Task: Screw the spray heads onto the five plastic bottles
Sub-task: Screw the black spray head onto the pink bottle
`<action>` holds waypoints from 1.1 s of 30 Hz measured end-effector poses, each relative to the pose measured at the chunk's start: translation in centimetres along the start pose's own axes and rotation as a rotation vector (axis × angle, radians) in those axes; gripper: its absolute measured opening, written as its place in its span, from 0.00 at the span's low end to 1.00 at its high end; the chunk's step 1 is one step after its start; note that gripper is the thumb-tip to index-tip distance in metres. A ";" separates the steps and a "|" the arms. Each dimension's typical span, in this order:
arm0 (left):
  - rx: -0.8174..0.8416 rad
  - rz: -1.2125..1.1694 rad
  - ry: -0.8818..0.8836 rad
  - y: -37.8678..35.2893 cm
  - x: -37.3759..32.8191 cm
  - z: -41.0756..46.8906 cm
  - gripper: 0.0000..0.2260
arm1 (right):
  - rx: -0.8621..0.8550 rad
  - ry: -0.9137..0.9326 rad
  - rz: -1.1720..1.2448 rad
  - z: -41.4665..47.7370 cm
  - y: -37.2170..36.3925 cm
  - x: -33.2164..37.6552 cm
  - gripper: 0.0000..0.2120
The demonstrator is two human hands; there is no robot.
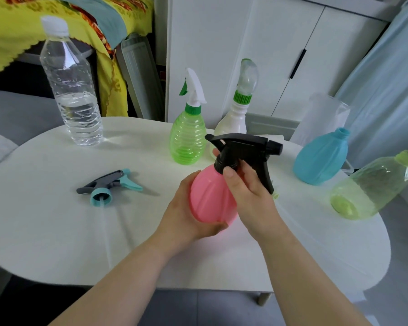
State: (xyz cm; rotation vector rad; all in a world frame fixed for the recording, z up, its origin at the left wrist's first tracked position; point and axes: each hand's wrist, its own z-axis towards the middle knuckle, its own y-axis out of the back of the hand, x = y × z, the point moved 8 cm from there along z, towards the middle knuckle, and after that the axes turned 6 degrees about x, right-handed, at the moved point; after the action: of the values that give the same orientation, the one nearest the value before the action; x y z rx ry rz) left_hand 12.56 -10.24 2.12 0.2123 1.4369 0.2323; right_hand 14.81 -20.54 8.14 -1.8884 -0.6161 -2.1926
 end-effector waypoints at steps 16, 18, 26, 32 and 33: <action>0.042 0.031 0.003 -0.1 -0.1 0.2 0.39 | -0.006 0.083 -0.034 1.1 1.4 1.5 0.10; 0.049 0.078 0.003 -0.3 -0.2 0.2 0.41 | -0.123 0.053 -0.110 1.3 1.9 1.4 0.15; 0.067 0.068 -0.002 0.0 -0.2 0.2 0.40 | 0.121 0.068 -0.032 1.3 0.4 1.7 0.13; 0.068 0.092 0.008 -0.1 -0.3 0.1 0.41 | -0.174 0.103 -0.041 1.1 1.7 1.9 0.15; 0.068 0.096 0.009 -0.1 -0.4 0.1 0.42 | -0.179 0.099 -0.054 1.1 1.5 1.9 0.16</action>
State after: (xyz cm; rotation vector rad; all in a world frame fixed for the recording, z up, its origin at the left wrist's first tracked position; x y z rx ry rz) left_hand 12.63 -10.48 2.48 0.3365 1.4464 0.2629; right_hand 16.08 -21.21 10.45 -1.8506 -0.4729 -2.4327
